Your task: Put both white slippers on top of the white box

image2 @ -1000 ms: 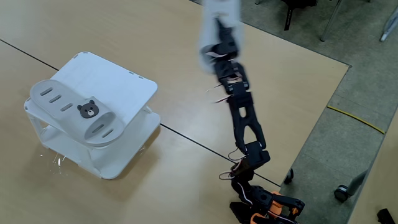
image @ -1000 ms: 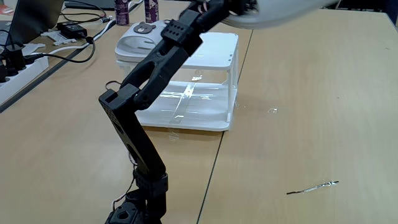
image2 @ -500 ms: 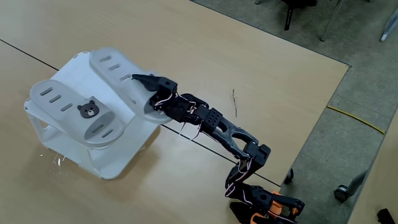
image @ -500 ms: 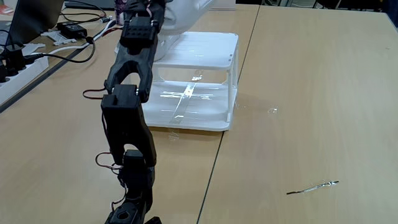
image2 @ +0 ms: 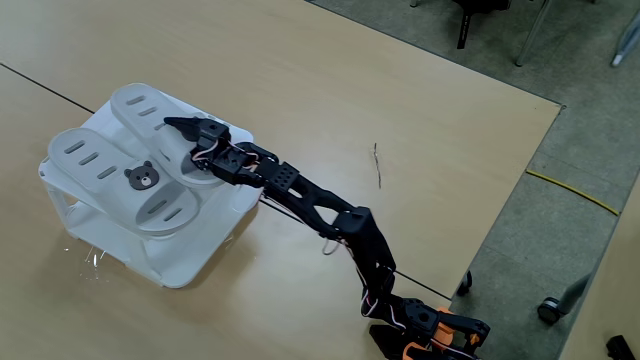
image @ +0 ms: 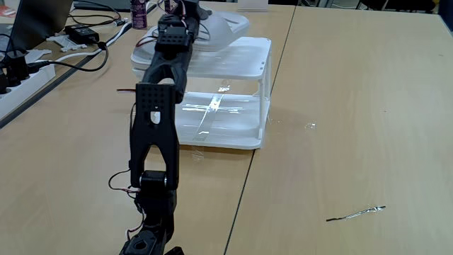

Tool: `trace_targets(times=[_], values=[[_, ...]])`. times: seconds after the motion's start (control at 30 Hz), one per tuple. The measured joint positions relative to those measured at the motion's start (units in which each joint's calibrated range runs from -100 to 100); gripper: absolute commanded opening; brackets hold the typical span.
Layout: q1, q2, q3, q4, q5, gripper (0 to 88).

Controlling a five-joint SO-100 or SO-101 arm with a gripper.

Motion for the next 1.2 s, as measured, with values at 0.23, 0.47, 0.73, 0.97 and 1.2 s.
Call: trace_targets(times=[0.23,0.47,0.73,0.97,1.2], values=[[1.50,13.28,-16.71,0.00,0.00,0.8],[1.50,15.18,-18.15,0.00,0.00,0.8],[1.35,20.37,-19.23,0.00,0.00,0.8],[1.65,21.44,-19.23,0.00,0.00,5.9],[1.65,21.53,-19.23,0.00,0.00,22.0]])
